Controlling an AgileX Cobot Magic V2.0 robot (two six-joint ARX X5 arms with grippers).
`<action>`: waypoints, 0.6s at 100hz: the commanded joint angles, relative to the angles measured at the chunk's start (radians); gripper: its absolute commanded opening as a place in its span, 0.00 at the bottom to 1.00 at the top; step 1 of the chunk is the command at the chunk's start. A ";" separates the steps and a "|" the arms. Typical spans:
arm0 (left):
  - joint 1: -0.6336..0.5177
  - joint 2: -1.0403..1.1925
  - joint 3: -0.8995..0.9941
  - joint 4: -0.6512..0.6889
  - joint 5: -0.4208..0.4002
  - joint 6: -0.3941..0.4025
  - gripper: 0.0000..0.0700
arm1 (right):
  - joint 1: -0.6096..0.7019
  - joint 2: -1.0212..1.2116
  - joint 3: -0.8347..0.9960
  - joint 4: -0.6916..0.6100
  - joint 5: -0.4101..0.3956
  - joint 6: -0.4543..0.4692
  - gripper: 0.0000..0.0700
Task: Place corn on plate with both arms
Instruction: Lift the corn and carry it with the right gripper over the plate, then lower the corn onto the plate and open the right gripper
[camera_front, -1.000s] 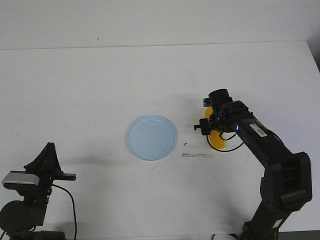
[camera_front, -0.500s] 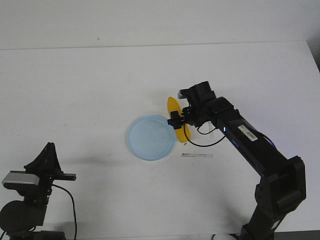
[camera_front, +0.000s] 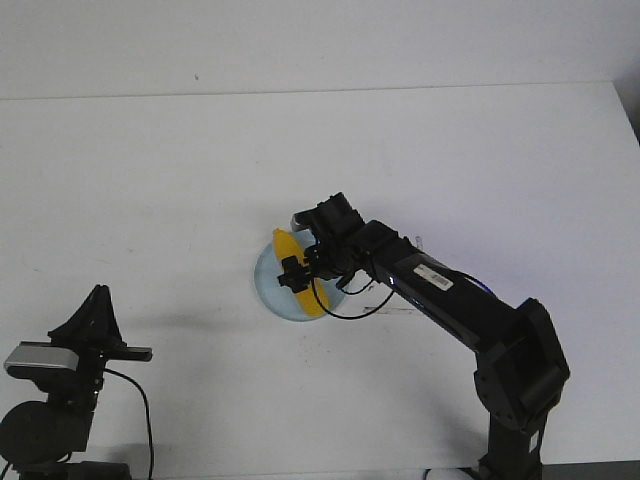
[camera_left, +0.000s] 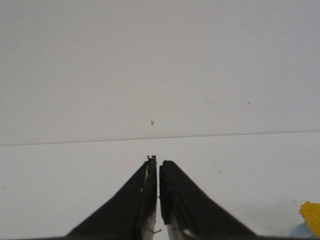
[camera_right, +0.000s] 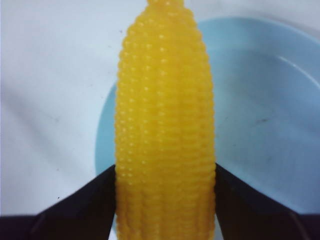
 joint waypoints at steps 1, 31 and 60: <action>0.001 -0.001 0.007 0.016 -0.001 0.009 0.00 | 0.010 0.032 0.016 0.006 0.005 0.016 0.51; 0.001 -0.001 0.007 0.016 -0.001 0.009 0.00 | 0.004 0.039 0.016 0.006 0.023 0.013 0.69; 0.001 -0.001 0.007 0.016 -0.001 0.009 0.00 | -0.033 -0.040 0.018 0.031 0.029 -0.046 0.69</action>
